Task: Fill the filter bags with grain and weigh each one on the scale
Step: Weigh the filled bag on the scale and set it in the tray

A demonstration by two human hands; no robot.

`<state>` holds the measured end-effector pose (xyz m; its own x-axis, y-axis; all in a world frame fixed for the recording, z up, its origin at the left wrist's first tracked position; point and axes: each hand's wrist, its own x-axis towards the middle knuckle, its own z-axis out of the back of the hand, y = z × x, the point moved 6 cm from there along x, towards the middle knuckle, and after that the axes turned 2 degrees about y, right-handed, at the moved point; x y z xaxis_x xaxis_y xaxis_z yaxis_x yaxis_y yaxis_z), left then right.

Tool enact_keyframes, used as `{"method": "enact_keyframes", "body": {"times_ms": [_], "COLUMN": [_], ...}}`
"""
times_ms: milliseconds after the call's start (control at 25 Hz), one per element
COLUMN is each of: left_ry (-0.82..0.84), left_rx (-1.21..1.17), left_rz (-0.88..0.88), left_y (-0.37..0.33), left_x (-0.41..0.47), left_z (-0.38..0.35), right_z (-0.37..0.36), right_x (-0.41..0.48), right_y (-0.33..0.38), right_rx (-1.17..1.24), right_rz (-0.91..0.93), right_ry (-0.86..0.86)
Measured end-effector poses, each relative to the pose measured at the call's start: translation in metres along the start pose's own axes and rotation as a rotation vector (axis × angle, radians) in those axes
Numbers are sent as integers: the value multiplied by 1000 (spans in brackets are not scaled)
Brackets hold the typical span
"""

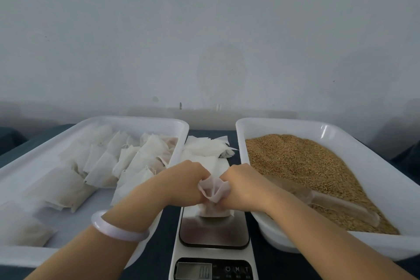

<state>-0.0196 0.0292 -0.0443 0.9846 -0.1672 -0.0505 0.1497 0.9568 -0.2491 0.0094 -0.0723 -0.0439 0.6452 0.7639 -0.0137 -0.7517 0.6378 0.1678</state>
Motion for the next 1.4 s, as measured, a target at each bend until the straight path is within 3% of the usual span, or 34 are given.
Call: {"method": "enact_keyframes", "body": {"times_ms": [120, 360, 800, 1120, 1320, 1400], "left_ry": [-21, 83, 142, 129, 102, 31], "left_rx": [-38, 256, 253, 206, 75, -78], "left_rz": [-20, 44, 7, 17, 12, -9], "left_y": [0, -2, -9, -4, -3, -2], "left_x": [-3, 2, 4, 5, 3, -1], "left_z": [1, -11, -13, -17, -15, -6], "right_z": [1, -1, -2, 2, 3, 4], "right_x": [0, 2, 6, 2, -1, -2], "right_y": [-2, 7, 11, 11, 12, 6], "right_rx": [16, -181, -279, -212, -181, -30], "right_rz": [-3, 44, 46, 38, 41, 23], "right_ry": [-24, 26, 66, 26, 48, 86]}}
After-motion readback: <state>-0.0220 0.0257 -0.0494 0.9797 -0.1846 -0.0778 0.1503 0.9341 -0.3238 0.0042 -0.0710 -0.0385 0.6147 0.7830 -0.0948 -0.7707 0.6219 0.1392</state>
